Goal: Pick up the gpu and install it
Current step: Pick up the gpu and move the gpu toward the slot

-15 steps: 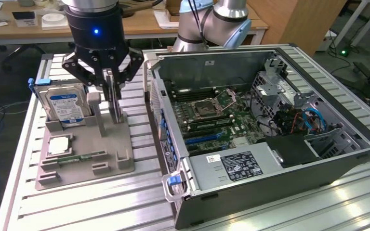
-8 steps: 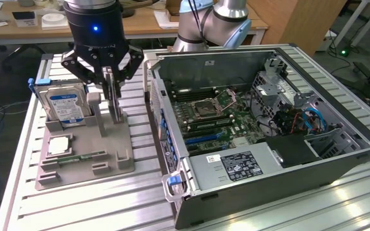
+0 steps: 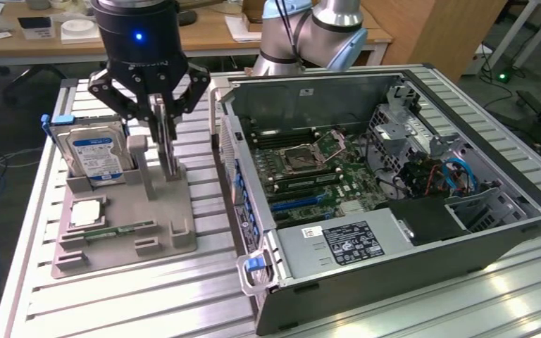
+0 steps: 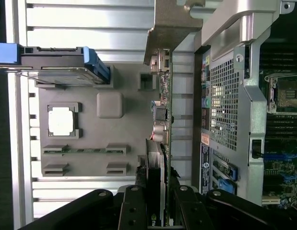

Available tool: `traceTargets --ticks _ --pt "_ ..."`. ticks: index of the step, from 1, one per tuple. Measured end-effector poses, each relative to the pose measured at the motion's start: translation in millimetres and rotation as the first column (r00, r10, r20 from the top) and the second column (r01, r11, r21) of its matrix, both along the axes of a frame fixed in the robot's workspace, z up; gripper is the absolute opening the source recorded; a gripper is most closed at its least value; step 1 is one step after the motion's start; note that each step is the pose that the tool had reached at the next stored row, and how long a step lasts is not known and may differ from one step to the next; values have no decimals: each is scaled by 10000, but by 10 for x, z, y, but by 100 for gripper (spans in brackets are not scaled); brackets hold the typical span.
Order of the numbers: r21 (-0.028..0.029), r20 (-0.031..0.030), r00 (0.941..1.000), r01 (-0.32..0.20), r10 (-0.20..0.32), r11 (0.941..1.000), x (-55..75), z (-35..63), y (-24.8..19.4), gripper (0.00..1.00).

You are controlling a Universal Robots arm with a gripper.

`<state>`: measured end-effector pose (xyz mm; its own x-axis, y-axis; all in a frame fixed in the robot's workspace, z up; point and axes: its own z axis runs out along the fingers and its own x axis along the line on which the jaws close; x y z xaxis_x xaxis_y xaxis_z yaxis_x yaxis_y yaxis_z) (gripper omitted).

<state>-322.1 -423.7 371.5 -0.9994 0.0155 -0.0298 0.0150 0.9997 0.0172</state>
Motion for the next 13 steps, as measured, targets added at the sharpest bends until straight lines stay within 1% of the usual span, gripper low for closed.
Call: traceTargets --ticks 13 --pt "1 1 10000 0 0 10000 0 104 0 27"
